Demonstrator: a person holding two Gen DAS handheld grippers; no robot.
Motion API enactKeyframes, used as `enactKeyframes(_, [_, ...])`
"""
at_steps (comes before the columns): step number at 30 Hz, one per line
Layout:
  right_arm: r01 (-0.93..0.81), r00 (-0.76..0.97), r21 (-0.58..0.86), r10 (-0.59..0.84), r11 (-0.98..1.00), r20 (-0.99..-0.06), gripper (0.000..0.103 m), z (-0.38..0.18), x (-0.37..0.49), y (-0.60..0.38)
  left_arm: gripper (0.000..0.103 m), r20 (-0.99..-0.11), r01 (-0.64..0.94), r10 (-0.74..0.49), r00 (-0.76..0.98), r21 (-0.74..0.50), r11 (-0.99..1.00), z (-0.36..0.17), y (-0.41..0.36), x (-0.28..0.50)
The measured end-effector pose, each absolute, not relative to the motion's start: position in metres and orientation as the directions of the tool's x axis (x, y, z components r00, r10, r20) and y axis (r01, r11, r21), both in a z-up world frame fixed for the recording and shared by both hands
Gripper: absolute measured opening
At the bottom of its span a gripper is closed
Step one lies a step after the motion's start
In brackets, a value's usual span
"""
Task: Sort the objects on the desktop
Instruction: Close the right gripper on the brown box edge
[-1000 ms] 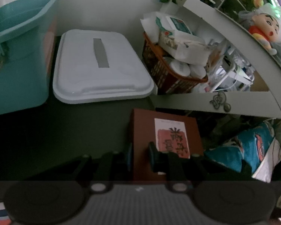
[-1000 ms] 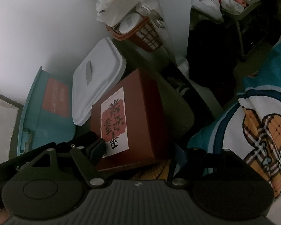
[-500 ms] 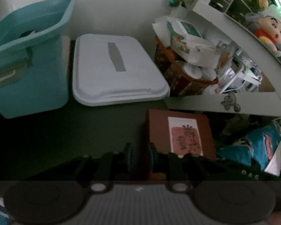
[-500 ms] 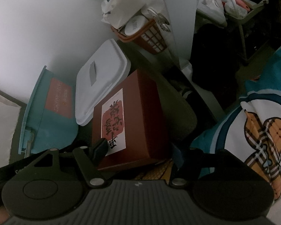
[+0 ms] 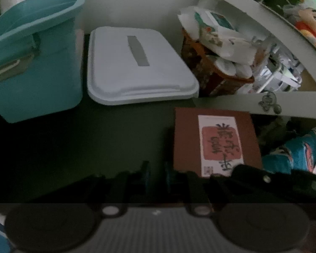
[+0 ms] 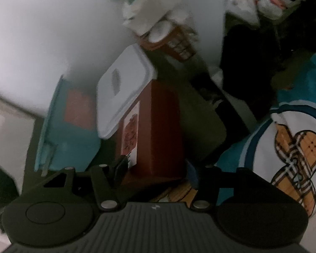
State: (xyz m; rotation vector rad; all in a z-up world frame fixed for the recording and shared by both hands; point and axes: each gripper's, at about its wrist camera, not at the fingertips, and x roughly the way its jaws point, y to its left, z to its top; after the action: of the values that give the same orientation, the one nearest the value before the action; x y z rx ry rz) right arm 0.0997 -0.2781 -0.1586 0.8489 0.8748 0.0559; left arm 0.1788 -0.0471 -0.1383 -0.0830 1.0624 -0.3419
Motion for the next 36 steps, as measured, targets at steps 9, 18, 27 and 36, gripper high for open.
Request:
enactKeyframes(9, [0.173,0.65,0.685,0.44,0.708,-0.619,0.062,-0.148,0.101,-0.264,0.011,-0.847,0.226,-0.32,0.424,-0.243,0.943,-0.146,-0.037,0.181])
enactKeyframes(18, [0.183,0.659,0.687,0.43,0.703,-0.617,0.057,-0.152,0.103,-0.264,0.011,-0.847,0.237,-0.331,0.417,-0.25,0.939,-0.146,-0.033,0.182])
enactKeyframes(27, [0.181,0.671,0.685,0.421,0.706,-0.611,0.049,-0.152,0.106,-0.263,0.014,-0.828,0.197,-0.347,0.442,-0.287,0.937,-0.136,-0.019,0.19])
enactKeyframes(36, [0.16,0.668,0.654,0.407,0.739,-0.623,0.051,-0.148,0.108,-0.257,0.014,-0.817,0.209,-0.372,0.44,-0.31,0.928,-0.138,-0.022,0.193])
